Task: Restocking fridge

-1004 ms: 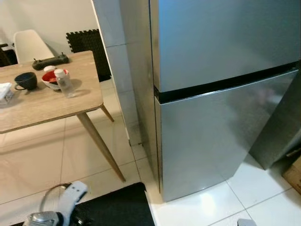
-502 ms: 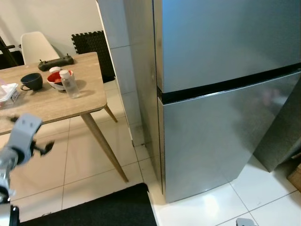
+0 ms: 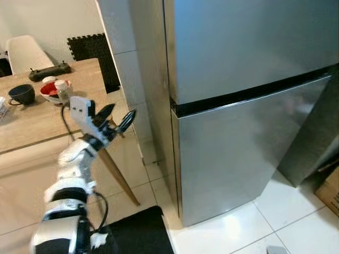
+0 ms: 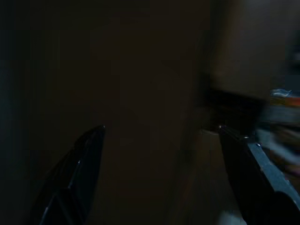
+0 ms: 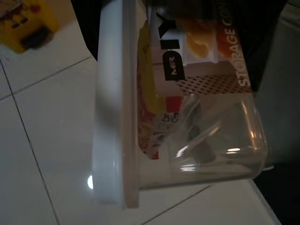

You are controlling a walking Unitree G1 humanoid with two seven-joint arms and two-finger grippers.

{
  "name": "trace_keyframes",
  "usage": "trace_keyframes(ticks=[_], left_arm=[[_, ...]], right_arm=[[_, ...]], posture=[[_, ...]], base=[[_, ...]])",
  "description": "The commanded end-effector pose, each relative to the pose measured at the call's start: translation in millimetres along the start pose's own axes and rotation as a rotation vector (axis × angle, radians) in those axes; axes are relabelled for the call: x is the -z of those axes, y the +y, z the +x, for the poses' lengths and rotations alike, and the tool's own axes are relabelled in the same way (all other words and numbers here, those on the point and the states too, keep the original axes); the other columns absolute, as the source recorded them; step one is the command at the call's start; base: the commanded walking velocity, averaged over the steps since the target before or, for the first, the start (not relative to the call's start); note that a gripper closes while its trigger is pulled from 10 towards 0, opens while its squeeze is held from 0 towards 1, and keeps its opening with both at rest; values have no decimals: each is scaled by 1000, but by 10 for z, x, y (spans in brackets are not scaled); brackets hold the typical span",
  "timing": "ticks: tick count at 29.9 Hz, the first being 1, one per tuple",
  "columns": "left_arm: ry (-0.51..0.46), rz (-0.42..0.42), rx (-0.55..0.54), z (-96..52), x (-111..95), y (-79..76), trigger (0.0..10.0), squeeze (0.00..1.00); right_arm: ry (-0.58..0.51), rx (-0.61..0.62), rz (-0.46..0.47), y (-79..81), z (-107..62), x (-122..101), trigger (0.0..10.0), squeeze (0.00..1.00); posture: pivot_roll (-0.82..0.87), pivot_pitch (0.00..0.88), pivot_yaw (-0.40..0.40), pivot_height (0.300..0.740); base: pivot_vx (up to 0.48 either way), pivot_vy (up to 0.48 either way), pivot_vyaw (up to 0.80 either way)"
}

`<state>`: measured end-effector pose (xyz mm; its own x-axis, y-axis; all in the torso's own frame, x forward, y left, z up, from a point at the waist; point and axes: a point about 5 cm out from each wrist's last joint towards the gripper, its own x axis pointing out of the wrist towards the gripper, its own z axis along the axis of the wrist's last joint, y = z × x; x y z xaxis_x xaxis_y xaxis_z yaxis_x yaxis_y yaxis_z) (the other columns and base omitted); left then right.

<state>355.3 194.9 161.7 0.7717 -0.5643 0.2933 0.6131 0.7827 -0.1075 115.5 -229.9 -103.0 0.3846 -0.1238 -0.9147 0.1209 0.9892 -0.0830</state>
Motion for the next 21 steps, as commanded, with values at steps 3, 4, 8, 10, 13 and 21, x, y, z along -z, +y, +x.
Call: trace_keyframes(ticks=[3,4,8,10,13,21], left_arm=[[33,-47,83,90,137,-146,10000,0],[33,-47,83,90,137,-146,10000,0],[76,-35,92,63,203,-166,10000,0],[88,-27,89,52,217,-162,10000,0],[135,-8,69,8,266,-140,10000,0],[207,16,48,-55,331,-72,10000,0]], right_arm=[[-11,3,15,3,1,-13,10000,0],[-11,3,15,3,1,-13,10000,0],[-7,6,16,-13,-4,13,10000,0],[-5,7,15,-16,-5,19,10000,0],[-1,9,17,-26,-9,45,10000,0],[10,13,22,-39,-20,113,10000,0]], posture=[[-106,10,48,740],[-106,10,48,740],[-108,16,47,740],[-109,16,47,740],[-115,24,50,740],[-135,46,54,740]], base=[[0,0,0],[0,0,0],[0,0,0],[0,0,0],[0,0,0],[0,0,0]])
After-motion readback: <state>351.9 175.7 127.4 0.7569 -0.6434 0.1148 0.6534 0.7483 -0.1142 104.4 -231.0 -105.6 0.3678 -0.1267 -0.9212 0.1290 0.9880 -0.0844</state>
